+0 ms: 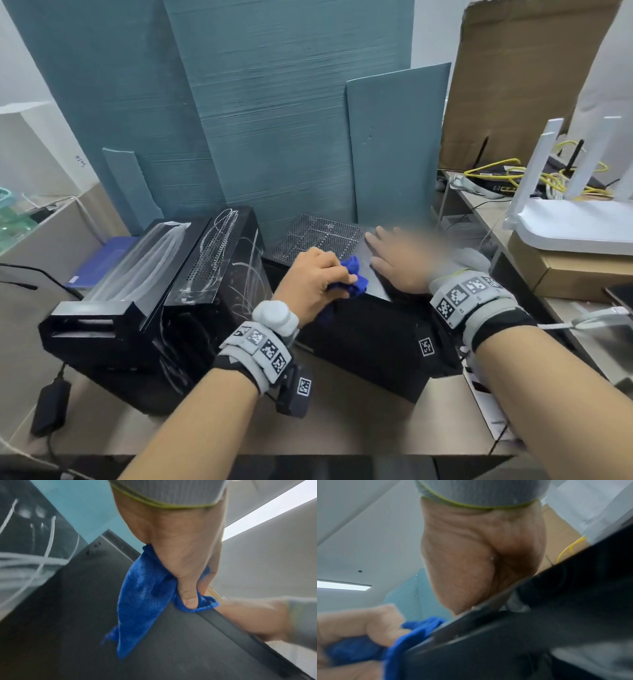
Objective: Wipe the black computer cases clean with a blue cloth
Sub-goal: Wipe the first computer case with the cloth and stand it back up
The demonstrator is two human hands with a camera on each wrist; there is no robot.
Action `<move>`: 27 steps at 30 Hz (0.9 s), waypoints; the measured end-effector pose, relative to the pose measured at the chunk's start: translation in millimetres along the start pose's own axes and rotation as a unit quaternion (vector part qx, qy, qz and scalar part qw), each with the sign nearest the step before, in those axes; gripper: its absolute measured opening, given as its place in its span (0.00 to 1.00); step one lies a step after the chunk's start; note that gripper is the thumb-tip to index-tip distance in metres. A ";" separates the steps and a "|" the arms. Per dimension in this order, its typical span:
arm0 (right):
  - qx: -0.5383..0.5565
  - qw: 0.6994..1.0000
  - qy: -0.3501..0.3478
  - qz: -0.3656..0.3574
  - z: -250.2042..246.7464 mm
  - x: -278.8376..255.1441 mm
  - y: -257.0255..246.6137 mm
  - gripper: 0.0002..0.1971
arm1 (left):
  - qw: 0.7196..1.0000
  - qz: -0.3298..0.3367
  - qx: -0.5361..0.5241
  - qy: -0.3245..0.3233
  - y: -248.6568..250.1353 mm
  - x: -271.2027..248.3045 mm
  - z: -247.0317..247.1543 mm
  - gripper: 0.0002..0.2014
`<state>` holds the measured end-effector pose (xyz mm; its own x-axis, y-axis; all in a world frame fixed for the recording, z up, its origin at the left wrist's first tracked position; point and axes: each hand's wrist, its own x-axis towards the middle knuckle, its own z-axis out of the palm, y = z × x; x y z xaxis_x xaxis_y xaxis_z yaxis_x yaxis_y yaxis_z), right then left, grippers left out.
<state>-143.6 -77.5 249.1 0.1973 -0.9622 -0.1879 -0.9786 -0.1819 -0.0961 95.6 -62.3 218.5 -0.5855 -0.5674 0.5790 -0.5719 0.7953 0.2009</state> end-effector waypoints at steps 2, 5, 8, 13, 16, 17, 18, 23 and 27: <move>0.008 1.000 -0.003 0.020 1.8 -14.0 14.9 0.28 | 1.000 -0.025 0.005 0.001 -29.0 -4.6 -14.8 0.09; 0.011 0.999 -0.002 0.039 5.6 -24.6 20.9 0.27 | 0.998 -0.055 0.015 0.012 -44.9 -8.2 -24.9 0.11; 0.008 0.999 0.001 0.036 5.0 -21.7 15.7 0.27 | 0.999 -0.040 0.014 0.016 -18.8 0.7 -12.3 0.10; -0.009 0.999 0.011 0.036 5.0 -24.7 18.0 0.27 | 1.000 0.022 -0.007 0.016 62.0 24.0 39.6 0.15; -0.008 0.999 0.014 0.028 4.9 -27.3 22.5 0.27 | 0.999 0.031 0.014 -0.006 65.3 28.8 41.4 0.17; -0.011 1.000 0.019 0.020 5.2 -26.9 22.2 0.27 | 0.999 0.031 0.026 -0.017 56.2 26.9 35.9 0.18; -0.012 1.000 0.023 0.013 5.8 -26.8 21.9 0.28 | 0.999 0.026 0.036 -0.021 44.0 23.7 29.6 0.19; -0.005 0.999 0.031 0.005 7.7 -26.4 22.8 0.28 | 0.998 -0.048 0.044 0.021 5.5 6.8 13.4 0.26; -0.004 1.000 0.023 0.015 7.7 -23.9 21.3 0.28 | 0.994 -0.067 0.081 0.031 29.6 4.3 29.1 0.28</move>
<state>-168.7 -56.8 244.0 0.1645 -0.9756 -0.1451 -0.9846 -0.1536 -0.0834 59.5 -47.5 203.9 -0.4647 -0.6477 0.6038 -0.7300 0.6661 0.1527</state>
